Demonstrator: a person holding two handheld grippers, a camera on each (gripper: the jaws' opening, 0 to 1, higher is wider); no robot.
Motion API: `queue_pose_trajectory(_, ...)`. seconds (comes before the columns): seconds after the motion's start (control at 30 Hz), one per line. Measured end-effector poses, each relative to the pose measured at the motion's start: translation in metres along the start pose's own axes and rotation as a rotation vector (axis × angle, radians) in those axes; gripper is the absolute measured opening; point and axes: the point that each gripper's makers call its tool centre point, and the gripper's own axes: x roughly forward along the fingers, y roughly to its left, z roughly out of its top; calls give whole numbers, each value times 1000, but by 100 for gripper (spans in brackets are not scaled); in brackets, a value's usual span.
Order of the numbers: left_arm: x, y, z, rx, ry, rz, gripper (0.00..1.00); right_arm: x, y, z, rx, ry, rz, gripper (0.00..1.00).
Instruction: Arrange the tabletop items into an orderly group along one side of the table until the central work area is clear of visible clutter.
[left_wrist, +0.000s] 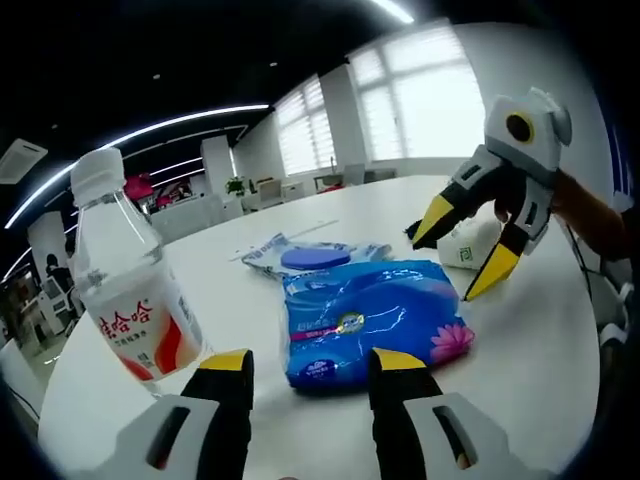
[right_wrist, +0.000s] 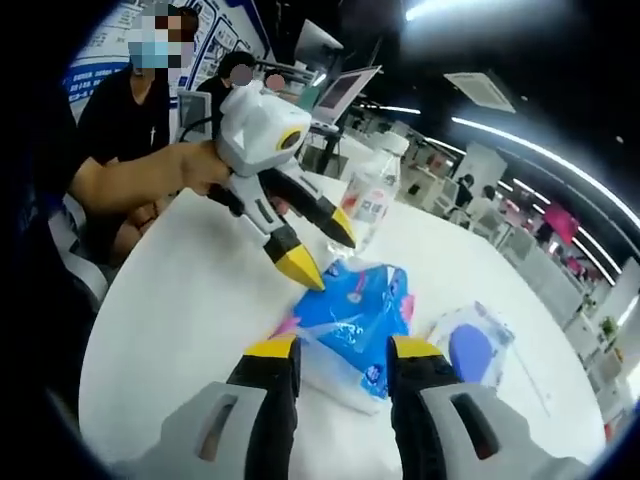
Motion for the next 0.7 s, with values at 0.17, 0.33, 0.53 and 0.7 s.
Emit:
queue_pose_trajectory(0.17, 1, 0, -1, 1, -1, -6, 41, 2, 2, -1, 11, 4, 13, 24)
queue_pose_trajectory(0.33, 2, -1, -5, -7, 21, -17, 39, 2, 0, -7, 42, 28, 1, 23)
queue_pose_trajectory(0.53, 2, -2, -7, -18, 38, -32, 37, 3, -4, -11, 66, 46, -7, 23)
queue_pose_trajectory(0.7, 2, -5, -7, -18, 35, -43, 30, 6, -2, -14, 65, 56, -5, 14)
